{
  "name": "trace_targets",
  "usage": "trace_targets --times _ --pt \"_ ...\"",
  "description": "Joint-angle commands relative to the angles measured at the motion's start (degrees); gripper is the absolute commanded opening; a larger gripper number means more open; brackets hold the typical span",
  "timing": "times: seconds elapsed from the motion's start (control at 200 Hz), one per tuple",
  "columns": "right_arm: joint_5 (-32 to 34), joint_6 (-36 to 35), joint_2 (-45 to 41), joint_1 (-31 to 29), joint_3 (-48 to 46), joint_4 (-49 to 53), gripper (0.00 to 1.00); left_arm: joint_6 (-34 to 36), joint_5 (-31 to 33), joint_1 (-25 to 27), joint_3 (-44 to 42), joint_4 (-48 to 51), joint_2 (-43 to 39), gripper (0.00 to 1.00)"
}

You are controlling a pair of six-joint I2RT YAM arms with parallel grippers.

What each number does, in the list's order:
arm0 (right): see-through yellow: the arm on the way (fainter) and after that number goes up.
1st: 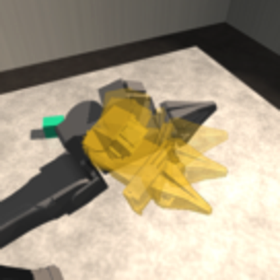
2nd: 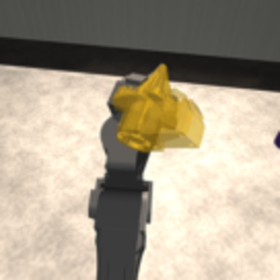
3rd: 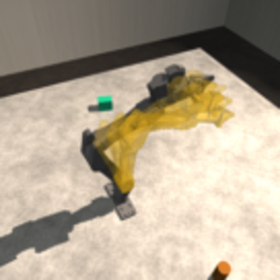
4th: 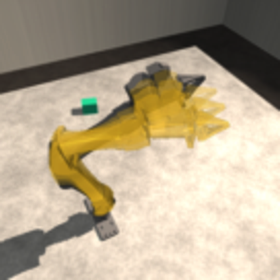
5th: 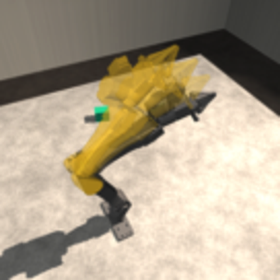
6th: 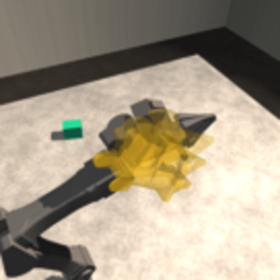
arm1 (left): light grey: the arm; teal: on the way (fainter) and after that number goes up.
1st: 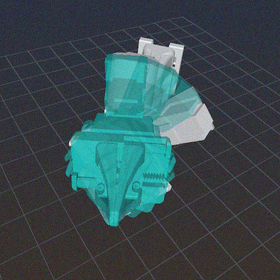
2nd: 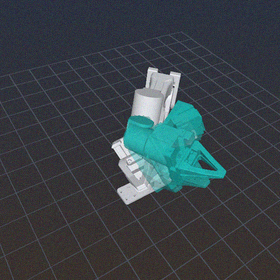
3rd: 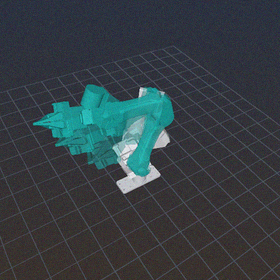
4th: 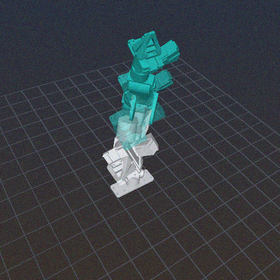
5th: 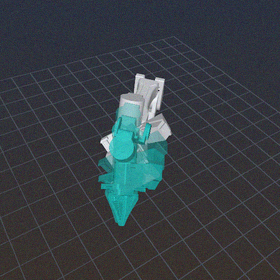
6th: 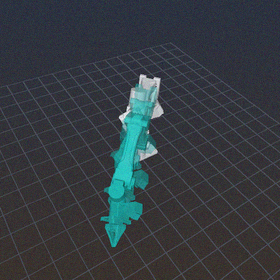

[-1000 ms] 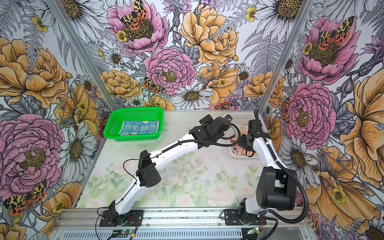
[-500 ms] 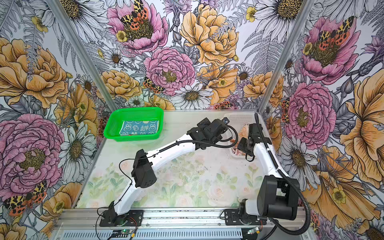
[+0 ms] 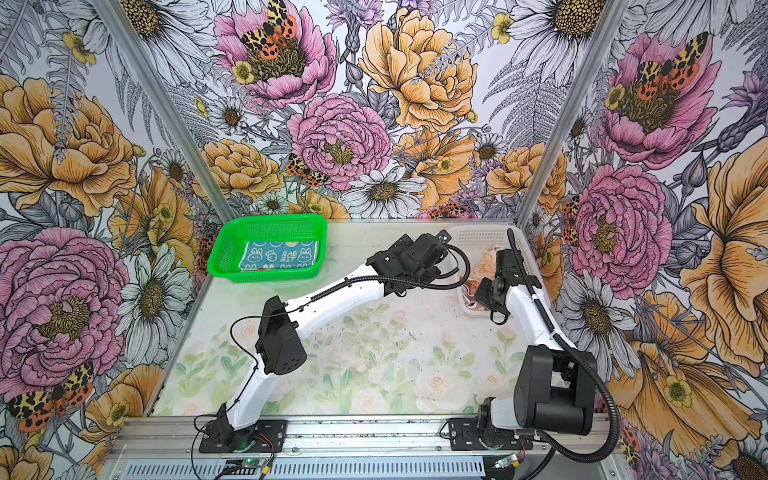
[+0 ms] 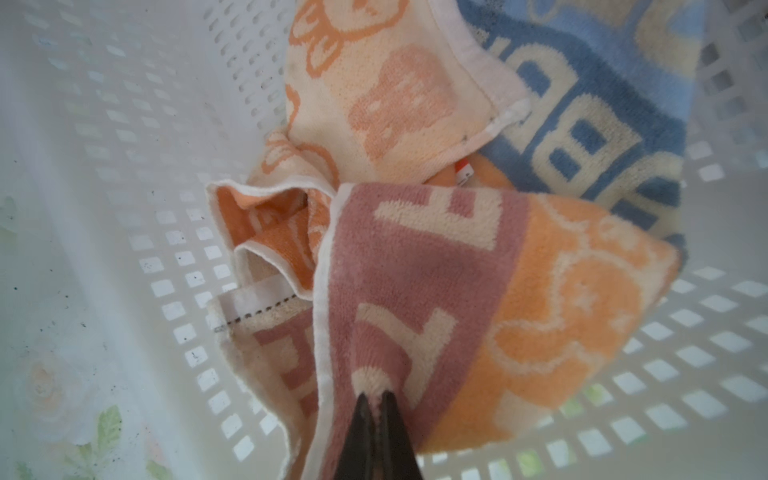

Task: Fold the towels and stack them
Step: 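Lift the cream towel with the right gripper and drop it on the table center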

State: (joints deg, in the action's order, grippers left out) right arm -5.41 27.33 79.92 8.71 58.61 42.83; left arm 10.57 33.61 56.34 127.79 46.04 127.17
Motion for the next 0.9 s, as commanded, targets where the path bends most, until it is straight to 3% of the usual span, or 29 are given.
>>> trace_targets --times 0.0,0.215,0.42,0.64,0.741,0.896 --pt "-1.5 0.5 -1.0 0.0 4.9 -0.3 0.00 -5.3 -5.8 -2.9 -1.1 -1.0 -5.1 0.99" --pt "0.4 1.2 -0.7 -5.2 17.8 4.3 0.00 -10.0 -11.0 -6.4 -5.0 -1.0 -10.9 0.99" --pt "3.4 2.6 4.3 -17.0 39.4 9.4 0.00 -17.1 -17.9 -12.9 -11.9 -1.6 -19.4 0.99" --pt "2.4 2.4 13.7 -31.2 62.8 13.3 0.00 -19.8 -18.2 -18.8 -22.9 -5.3 -31.6 0.99" --pt "0.3 3.4 17.0 -33.1 66.4 13.3 0.00 -22.3 -19.6 -22.2 -28.9 -7.2 -36.7 0.99" --pt "-1.4 3.2 24.0 -33.0 64.6 13.1 0.00 -24.0 -20.5 -26.5 -35.8 -8.2 -41.3 0.99"
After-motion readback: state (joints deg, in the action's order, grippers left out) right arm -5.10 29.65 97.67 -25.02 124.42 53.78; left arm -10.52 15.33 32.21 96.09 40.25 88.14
